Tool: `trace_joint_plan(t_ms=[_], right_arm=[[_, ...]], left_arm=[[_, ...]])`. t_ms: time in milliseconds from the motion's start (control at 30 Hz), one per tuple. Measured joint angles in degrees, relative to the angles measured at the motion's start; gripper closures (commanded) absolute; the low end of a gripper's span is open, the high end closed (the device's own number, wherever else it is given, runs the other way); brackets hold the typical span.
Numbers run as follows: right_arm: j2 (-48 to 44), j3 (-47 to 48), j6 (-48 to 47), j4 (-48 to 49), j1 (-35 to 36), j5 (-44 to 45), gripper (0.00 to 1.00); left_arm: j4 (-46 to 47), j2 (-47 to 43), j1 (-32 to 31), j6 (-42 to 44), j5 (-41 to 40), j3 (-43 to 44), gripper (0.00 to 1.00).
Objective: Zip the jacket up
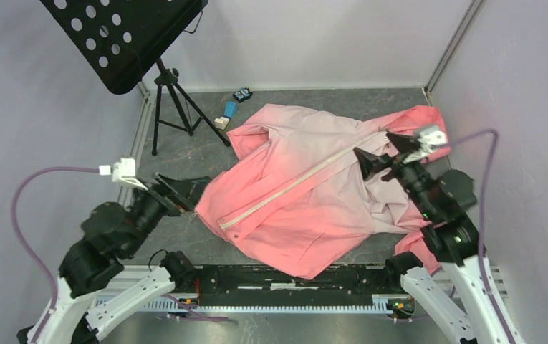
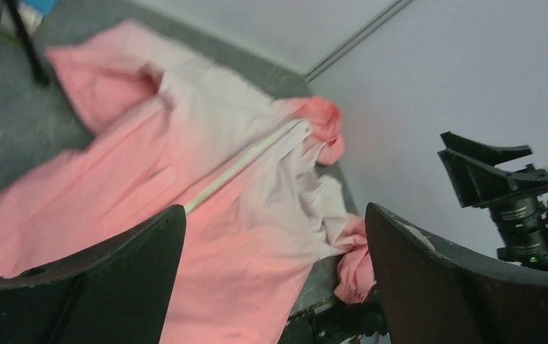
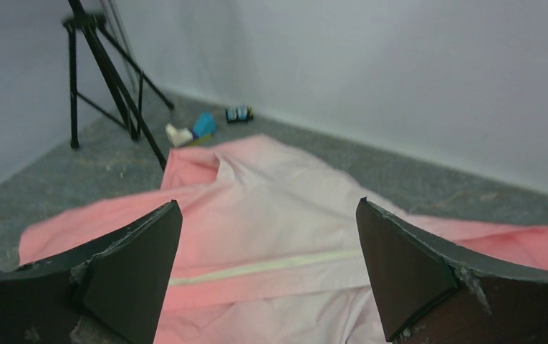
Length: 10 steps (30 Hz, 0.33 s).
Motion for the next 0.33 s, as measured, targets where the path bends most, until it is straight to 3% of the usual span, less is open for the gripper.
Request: trace_joint_plan(t_ms=[167,333], right_arm=[[-10.82,4.76,-0.09,0.13,-0.02,4.46,0.02],[-16.15,6.47,-1.62,0.87,0.00,8.90,0.02]], left_arm=[[3.78,4.85,0.07,11.69,3.08,15.15,0.00],[6.21,6.03,0.07,18.84,4.11,22.88,0.00]])
